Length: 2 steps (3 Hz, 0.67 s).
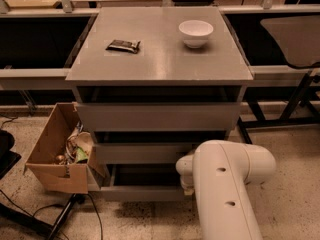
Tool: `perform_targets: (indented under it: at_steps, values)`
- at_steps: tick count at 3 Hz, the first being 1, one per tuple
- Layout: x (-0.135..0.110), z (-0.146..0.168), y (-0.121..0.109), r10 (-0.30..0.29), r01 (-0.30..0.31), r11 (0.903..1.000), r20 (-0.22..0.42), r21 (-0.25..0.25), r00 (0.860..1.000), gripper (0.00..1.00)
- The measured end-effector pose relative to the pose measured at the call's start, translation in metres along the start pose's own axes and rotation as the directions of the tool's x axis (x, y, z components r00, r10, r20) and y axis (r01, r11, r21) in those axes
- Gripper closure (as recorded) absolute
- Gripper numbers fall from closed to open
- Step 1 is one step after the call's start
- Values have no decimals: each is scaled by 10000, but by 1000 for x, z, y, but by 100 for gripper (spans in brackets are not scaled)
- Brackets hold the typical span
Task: Open bottom drawer
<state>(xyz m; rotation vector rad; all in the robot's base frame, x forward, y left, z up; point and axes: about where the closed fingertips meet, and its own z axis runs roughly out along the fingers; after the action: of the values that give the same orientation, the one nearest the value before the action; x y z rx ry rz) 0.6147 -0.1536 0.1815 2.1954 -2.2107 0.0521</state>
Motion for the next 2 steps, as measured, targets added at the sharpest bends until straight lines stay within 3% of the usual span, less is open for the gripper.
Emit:
perform_targets:
  at_steps: [2]
  values:
    - [2,-12,0,17,-17,10000,-6,21,10000,100]
